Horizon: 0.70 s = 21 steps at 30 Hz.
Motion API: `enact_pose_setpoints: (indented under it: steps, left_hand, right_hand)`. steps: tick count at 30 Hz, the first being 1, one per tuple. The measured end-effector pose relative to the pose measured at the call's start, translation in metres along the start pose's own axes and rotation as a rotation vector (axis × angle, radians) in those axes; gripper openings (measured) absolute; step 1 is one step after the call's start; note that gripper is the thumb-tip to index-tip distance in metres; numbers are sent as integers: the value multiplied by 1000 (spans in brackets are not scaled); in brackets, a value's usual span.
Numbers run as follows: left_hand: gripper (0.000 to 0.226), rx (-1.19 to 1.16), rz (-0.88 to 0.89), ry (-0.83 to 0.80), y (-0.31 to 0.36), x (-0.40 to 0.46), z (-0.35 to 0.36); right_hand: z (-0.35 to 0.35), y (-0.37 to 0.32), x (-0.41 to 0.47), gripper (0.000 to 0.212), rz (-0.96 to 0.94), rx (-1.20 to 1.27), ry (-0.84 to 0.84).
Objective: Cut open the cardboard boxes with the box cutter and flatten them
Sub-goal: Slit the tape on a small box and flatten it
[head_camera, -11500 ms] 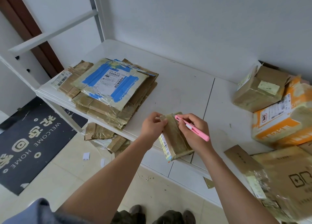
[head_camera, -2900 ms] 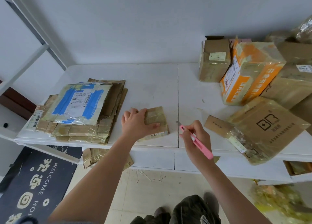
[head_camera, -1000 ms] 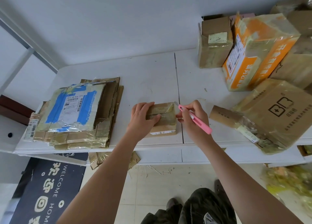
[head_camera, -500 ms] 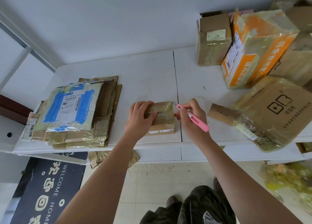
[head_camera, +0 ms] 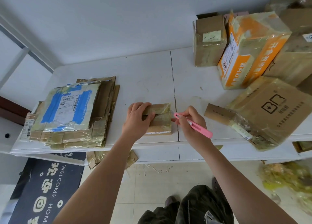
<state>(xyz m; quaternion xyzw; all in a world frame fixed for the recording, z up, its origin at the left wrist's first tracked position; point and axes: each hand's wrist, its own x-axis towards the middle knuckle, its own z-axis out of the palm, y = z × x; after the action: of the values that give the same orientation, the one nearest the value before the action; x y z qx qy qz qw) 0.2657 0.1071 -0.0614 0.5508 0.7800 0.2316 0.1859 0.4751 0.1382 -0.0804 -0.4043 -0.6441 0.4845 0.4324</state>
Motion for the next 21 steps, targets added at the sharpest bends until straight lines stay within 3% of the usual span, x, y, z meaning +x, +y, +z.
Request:
enact_pose_setpoints:
  steps: [9,18,21]
  left_hand:
    - [39,8,-12,-20,0,-1,0]
    - [39,8,-17,-21,1,0,-1]
    - [39,10,-8,-16,0,1,-1]
  right_hand:
    - [-9,-6,-8,16,-22,32,-83]
    - [-9,-15,-29,17,-68,-26,-43]
    - [-10,-16,-36,28,-64,-21,-61]
